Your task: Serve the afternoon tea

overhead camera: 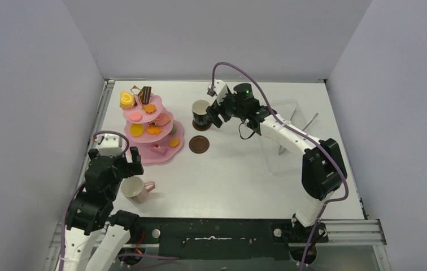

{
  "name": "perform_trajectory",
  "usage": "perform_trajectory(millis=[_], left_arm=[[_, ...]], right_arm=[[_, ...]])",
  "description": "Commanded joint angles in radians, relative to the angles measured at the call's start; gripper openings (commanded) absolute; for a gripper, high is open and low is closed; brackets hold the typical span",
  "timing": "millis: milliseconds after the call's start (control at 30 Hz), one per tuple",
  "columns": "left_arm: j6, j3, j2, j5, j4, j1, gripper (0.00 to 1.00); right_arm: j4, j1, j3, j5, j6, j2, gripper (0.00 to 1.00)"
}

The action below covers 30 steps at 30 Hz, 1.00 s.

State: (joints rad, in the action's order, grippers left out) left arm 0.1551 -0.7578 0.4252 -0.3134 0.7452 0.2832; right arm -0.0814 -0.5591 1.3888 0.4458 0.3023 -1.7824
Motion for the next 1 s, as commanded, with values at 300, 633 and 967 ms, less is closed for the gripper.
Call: perform_trajectory(millis=[300, 633, 967], left_arm=[[0.140, -0.106, 0.002, -0.004, 0.075, -0.006, 0.88], [0.164, -0.196, -0.078, -0.022, 0.152, -0.006, 0.88], [0.172, -0.275, -0.107, -0.073, 0.206, 0.009, 0.88]], right_arm=[[0.051, -0.195, -0.104, 0.037, -0.105, 0.087, 0.73], [0.001, -0.426, -0.003, 0.103, -0.026, -0.018, 0.75], [-0.054, -0.557, 0.130, 0.072, 0.082, -0.169, 0.75]])
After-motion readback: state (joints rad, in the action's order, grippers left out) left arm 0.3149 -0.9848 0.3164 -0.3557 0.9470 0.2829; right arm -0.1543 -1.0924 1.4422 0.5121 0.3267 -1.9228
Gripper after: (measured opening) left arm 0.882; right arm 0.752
